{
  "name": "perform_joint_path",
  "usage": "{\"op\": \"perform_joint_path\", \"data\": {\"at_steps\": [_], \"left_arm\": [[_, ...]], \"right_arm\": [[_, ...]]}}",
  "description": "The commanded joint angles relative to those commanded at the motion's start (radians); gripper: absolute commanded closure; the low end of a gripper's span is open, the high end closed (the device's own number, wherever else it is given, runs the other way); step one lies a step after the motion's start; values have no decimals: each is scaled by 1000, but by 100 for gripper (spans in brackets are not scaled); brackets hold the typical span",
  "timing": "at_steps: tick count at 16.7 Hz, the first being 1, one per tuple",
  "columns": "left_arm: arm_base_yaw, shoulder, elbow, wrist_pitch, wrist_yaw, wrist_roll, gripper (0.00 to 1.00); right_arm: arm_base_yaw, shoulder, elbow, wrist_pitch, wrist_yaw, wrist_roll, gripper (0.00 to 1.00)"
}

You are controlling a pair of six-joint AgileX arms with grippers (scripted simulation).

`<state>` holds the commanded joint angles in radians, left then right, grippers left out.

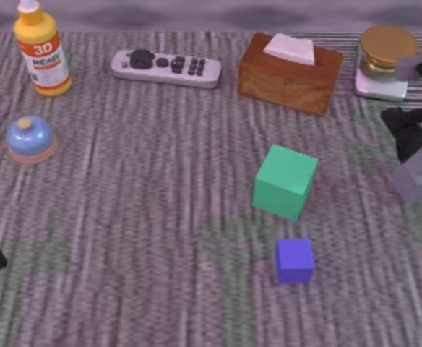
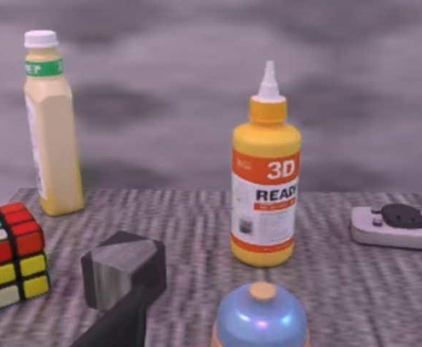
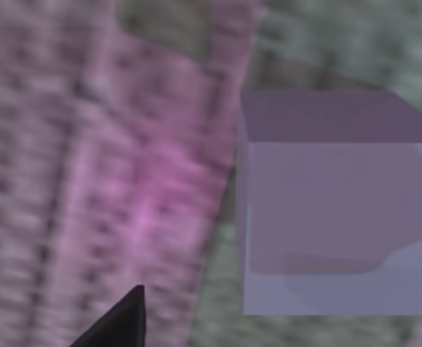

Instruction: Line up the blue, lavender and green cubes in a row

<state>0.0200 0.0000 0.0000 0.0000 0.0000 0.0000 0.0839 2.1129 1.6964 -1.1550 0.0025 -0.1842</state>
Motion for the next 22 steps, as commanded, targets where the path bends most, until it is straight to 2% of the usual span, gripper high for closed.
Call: {"op": "perform_joint_path", "data": {"at_steps": [3,10,15,22], "left_arm": [[0,0,0,0,0,0,0],[0,0,0,0,0,0,0],[0,0,0,0,0,0,0],[0,0,0,0,0,0,0]], "right_arm": [[3,14,-28,40,0,-2,0],[7,106,-182,291,1,2,0],[7,113,-192,306,1,3,0],[7,113,-192,306,1,3,53]]}}
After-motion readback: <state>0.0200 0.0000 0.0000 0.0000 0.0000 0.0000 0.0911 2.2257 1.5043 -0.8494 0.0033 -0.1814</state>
